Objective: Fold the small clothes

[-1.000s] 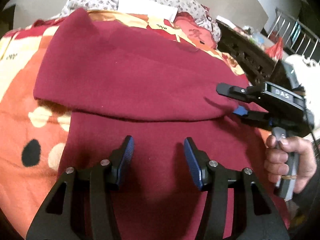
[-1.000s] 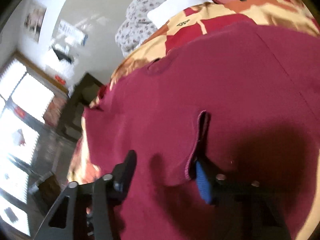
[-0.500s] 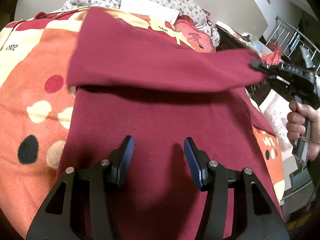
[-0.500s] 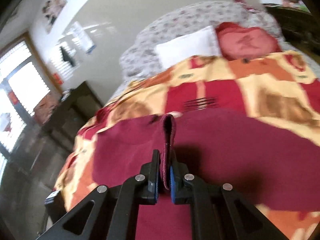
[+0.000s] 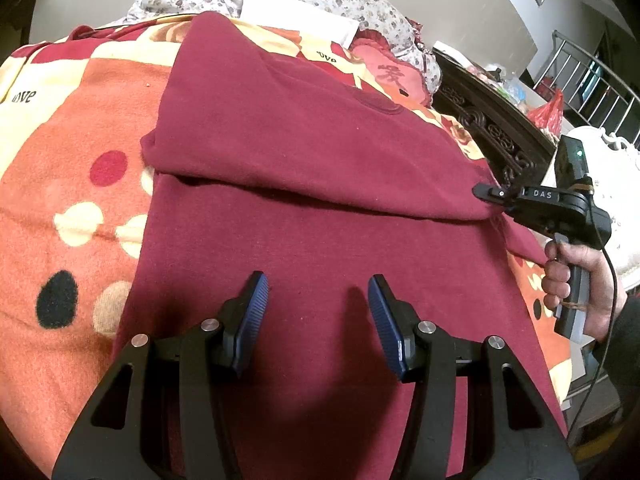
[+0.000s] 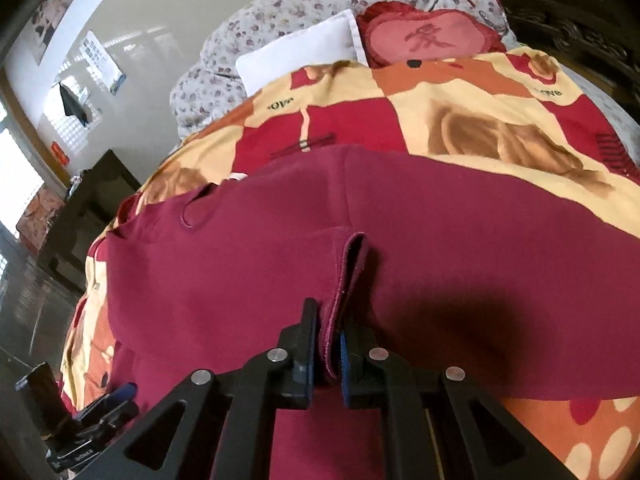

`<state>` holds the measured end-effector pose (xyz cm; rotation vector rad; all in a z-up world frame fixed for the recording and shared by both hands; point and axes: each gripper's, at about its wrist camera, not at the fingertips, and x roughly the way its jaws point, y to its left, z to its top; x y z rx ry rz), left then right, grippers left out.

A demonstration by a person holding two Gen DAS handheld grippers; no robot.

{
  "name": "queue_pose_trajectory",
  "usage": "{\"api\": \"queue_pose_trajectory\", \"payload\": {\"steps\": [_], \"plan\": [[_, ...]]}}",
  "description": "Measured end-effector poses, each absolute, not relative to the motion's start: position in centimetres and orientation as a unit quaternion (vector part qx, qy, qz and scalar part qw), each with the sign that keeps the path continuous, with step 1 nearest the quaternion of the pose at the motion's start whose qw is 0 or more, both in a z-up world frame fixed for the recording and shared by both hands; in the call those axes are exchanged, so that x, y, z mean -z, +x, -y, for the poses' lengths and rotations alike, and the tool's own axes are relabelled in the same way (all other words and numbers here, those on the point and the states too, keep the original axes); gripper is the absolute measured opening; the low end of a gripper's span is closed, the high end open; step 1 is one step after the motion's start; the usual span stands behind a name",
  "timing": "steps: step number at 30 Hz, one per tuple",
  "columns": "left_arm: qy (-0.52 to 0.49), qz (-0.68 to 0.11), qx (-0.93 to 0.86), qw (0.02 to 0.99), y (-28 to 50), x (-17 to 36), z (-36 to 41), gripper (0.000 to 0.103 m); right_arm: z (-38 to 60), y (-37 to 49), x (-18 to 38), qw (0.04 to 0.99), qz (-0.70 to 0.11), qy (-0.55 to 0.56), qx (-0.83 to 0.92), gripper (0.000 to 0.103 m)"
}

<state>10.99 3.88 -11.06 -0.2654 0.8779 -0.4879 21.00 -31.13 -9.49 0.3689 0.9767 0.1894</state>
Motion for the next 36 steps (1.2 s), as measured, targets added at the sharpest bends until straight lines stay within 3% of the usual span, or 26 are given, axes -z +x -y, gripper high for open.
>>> {"api": "queue_pose_trajectory", "payload": {"steps": [5,11,16,19,21,22,23,26,29,31,33,36], "plan": [[-0.136,-0.402,0.223,0.878,10.6,9.3,-4.9,0.052,33.4,19.8,6.7,0.884,-0.423,0.196,-0.037,0.011],[-0.116,-0.328,0.169,0.922,14.8,3.6,-7.4,0.052,28.3,19.5,3.7,0.911,-0.393,0.066,-0.102,0.011],[-0.136,-0.393,0.128,0.900,24.3,4.8,-7.1,0.052,25.0,22.8,7.2,0.892,-0.441,0.025,-0.091,0.011],[-0.125,-0.477,0.087,0.865,28.3,8.3,-6.4,0.052,25.2,23.5,9.8,0.882,-0.465,0.028,-0.069,0.011],[-0.122,-0.486,0.077,0.862,29.0,9.5,-6.8,0.058,25.4,23.3,10.0,0.887,-0.455,0.038,-0.066,0.011],[-0.116,-0.487,0.069,0.863,29.0,9.6,-6.9,0.067,25.5,23.2,10.0,0.888,-0.455,0.042,-0.062,0.011],[-0.117,-0.489,0.071,0.861,29.0,9.7,-7.0,0.067,25.6,23.2,10.0,0.888,-0.454,0.045,-0.062,0.012],[-0.109,-0.479,0.071,0.868,28.0,8.6,-7.2,0.066,25.6,23.3,9.5,0.883,-0.460,0.058,-0.077,0.024],[-0.101,-0.444,0.082,0.887,25.1,5.9,-7.0,0.066,26.5,21.6,7.5,0.890,-0.444,0.076,-0.066,0.024],[-0.096,-0.421,0.096,0.897,22.1,4.4,-6.3,0.066,28.0,19.3,5.5,0.907,-0.411,0.073,-0.046,0.031],[-0.076,-0.404,0.128,0.902,18.5,3.7,-4.8,0.066,30.4,17.1,4.3,0.916,-0.394,0.068,-0.008,0.063],[-0.057,-0.403,0.183,0.895,14.5,4.6,-2.3,0.067,36.2,13.1,3.6,0.918,-0.384,0.085,0.057,0.067]]}}
